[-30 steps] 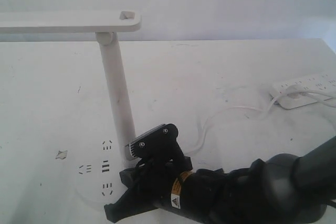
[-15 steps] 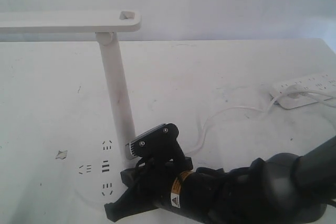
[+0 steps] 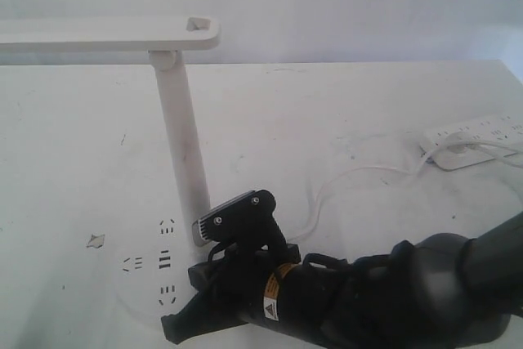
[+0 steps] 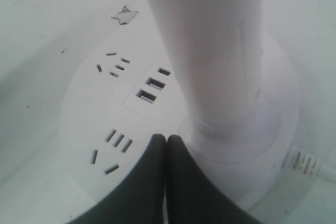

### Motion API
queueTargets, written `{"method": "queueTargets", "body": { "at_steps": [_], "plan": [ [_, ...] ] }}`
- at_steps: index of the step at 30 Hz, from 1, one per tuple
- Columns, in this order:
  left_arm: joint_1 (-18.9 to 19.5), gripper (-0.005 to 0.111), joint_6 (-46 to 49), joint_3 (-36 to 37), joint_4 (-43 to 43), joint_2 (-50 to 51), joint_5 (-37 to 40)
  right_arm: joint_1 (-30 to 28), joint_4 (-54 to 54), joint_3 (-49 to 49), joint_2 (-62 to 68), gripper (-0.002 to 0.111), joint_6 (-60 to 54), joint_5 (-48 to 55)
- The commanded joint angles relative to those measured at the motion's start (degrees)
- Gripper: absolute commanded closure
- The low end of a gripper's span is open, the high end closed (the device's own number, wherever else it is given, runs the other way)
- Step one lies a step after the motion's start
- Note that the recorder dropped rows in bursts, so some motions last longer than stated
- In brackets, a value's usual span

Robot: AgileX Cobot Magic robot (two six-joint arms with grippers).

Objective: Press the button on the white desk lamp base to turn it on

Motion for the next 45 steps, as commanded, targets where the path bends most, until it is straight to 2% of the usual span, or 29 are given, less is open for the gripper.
{"method": "queueTargets", "body": {
  "at_steps": [1, 5, 10, 13, 28, 35, 45],
  "plan": [
    [-0.31, 0.107, -0.11, 0.19, -0.17, -0.21, -0.37, 0.05, 0.02, 0.88, 0.71, 0.108, 0.23, 10.03],
    [-0.31, 0.107, -0.11, 0.19, -0.17, -0.21, -0.37, 0.05, -0.20, 0.88, 0.71, 0.108, 0.03, 9.22],
    [-0.31, 0.107, -0.11, 0.19, -0.17, -0.21, -0.37, 0.05, -0.20, 0.88, 0.08, 0.108, 0.33, -1.02],
    [-0.31, 0.107, -0.11, 0.19, -0.17, -0.21, -0.37, 0.05, -0.20, 0.88, -0.94, 0.108, 0.29, -2.86],
    [-0.31, 0.107, -0.11, 0.19, -0.17, -0.21, -0.37, 1.30, -2.17, 0.88, -1.95, 0.108, -0.17, 0.50],
    [-0.31, 0.107, -0.11, 0.19, -0.17, -0.21, -0.37, 1.30, 3.82, 0.88, -1.95, 0.108, -1.54, -2.12],
    [-0.31, 0.107, -0.11, 0.19, -0.17, -0.21, -0.37, 1.30, 3.88, 0.88, -1.60, 0.108, -1.54, 1.62]
  ]
}}
